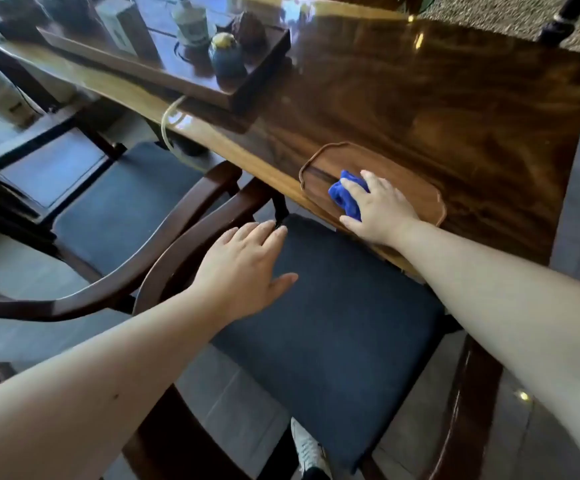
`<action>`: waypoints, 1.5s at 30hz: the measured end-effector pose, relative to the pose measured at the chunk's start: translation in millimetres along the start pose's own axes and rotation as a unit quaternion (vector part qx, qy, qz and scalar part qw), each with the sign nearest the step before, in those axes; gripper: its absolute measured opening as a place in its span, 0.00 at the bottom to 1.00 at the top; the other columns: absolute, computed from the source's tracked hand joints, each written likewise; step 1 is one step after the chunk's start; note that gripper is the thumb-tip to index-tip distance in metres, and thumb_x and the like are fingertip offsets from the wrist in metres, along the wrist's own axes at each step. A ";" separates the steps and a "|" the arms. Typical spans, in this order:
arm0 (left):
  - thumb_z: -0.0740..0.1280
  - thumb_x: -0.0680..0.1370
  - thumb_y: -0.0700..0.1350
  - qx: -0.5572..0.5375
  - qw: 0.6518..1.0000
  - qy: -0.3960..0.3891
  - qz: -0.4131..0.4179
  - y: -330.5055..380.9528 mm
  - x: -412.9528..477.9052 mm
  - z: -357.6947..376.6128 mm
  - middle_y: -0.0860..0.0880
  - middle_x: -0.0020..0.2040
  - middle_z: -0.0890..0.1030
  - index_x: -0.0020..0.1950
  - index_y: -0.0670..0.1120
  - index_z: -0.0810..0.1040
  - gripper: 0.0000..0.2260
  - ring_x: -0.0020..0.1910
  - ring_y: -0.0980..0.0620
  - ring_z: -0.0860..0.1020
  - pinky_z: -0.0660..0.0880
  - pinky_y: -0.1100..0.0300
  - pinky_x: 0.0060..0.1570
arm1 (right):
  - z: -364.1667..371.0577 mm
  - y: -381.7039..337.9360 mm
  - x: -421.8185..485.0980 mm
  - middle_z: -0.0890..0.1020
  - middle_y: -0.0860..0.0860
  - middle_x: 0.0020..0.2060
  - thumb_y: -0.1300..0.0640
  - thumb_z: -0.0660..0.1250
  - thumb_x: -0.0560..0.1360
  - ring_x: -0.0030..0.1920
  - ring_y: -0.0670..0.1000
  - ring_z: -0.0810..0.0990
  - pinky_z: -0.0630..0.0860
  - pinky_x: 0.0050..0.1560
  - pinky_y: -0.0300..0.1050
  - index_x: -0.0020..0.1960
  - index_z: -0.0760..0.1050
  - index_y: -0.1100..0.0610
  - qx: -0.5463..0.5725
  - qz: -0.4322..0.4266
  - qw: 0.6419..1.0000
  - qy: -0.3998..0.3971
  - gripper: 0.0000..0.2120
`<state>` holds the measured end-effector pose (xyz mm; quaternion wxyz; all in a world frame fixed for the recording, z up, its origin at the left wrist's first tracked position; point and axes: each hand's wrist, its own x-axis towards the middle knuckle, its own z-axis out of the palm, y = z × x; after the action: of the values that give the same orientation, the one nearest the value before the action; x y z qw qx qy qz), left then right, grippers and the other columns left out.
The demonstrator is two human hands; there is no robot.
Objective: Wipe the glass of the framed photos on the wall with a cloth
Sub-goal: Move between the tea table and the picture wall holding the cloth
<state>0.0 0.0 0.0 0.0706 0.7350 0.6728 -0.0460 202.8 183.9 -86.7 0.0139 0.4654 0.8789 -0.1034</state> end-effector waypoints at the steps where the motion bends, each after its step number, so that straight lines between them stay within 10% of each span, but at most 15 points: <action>1: 0.58 0.73 0.65 0.002 1.000 0.004 0.003 -1.2 5.9 1.1 0.46 0.73 0.66 0.73 0.46 0.60 0.35 0.72 0.46 0.62 0.61 0.48 0.69 | 0.2 0.4 5.9 0.64 0.59 0.70 0.38 0.60 0.74 0.65 0.61 0.67 0.68 0.61 0.57 0.74 0.54 0.49 0.000 0.012 1.000 -0.011 0.33; 12: 0.58 0.74 0.65 0.024 0.999 0.030 -0.003 -22.9 4.9 -0.7 0.46 0.73 0.66 0.73 0.46 0.60 0.34 0.72 0.46 0.62 0.62 0.50 0.68 | -10.8 -15.7 15.5 0.75 0.58 0.49 0.59 0.60 0.73 0.40 0.58 0.73 0.67 0.38 0.48 0.62 0.66 0.51 -0.027 0.066 0.997 -0.007 0.18; 26: 0.57 0.75 0.65 0.064 0.979 0.108 -0.158 -116.9 -187.0 -107.5 0.44 0.72 0.67 0.73 0.45 0.61 0.34 0.71 0.45 0.64 0.61 0.49 0.68 | -117.6 -240.4 -44.5 0.79 0.53 0.51 0.55 0.67 0.69 0.47 0.60 0.80 0.78 0.38 0.54 0.64 0.71 0.49 0.023 -0.249 0.964 0.090 0.23; 45: 0.54 0.75 0.65 0.197 0.876 0.173 -0.405 -161.4 -534.9 -207.9 0.42 0.69 0.72 0.72 0.43 0.64 0.33 0.67 0.43 0.70 0.68 0.46 0.65 | -204.2 -590.3 -148.4 0.79 0.52 0.56 0.52 0.66 0.70 0.46 0.59 0.81 0.76 0.37 0.48 0.66 0.68 0.49 0.056 -0.537 0.816 0.208 0.24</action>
<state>-214.7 -477.4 285.2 -0.2181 0.3930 0.8902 -0.0742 -183.1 -219.3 230.6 -0.2531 -0.0695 0.9639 -0.0437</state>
